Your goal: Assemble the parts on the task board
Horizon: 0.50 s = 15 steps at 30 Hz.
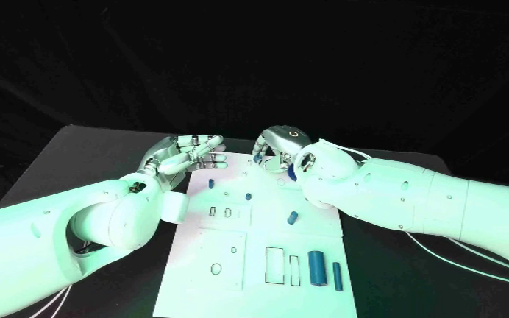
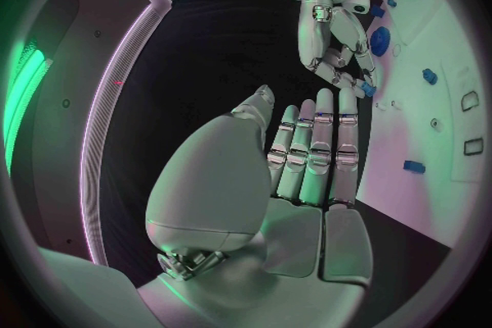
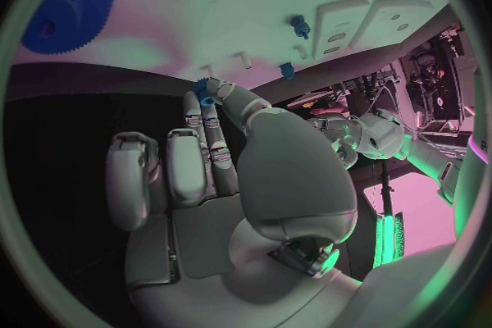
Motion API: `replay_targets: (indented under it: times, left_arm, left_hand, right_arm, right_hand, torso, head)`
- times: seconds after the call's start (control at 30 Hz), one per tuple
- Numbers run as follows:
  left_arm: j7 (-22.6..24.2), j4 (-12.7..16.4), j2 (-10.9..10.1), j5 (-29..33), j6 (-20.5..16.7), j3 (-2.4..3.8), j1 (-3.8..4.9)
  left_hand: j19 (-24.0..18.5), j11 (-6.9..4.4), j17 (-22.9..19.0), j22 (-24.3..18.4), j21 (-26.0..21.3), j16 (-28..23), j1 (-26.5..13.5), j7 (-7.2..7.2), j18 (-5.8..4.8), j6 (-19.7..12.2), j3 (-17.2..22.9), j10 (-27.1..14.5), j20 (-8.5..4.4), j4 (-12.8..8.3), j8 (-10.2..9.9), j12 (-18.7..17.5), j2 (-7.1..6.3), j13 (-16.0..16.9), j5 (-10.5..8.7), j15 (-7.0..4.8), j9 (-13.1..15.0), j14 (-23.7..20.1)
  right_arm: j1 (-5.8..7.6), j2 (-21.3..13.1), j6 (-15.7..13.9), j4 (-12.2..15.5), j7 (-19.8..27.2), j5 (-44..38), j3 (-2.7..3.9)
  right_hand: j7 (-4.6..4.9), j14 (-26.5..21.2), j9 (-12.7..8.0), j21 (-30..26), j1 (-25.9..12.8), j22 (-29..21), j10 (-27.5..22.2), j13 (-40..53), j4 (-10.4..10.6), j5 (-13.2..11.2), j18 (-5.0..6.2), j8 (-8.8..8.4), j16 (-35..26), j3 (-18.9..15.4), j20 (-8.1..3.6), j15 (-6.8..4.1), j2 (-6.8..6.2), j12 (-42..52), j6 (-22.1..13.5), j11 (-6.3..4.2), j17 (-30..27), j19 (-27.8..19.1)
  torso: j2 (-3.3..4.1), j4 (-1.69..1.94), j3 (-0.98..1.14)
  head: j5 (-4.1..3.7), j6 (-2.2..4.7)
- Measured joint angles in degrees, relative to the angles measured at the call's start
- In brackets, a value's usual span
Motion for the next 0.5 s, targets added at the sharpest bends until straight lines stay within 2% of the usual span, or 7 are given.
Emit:
replay_targets:
  times: [0.5]
  left_arm:
    - [-0.03,0.04,0.07,0.0,0.01,0.0,0.16]
  left_hand:
    - [0.0,0.0,0.02,0.04,0.0,0.0,-0.18,0.0,-0.01,0.0,0.0,0.0,0.0,0.0,0.0,0.0,-0.18,0.0,0.0,0.0,0.01,0.0]
  right_arm:
    - [-0.04,2.14,0.47,-2.02,0.03,0.89,0.0]
  right_hand:
    - [0.02,0.0,0.14,0.23,0.21,-0.01,0.0,0.17,0.26,0.18,0.0,-0.31,0.21,0.24,0.0,0.0,0.06,-0.43,-0.2,0.0,-0.01,0.0]
  torso:
    - [0.14,0.05,-0.05]
  head:
    - [0.38,-0.02]
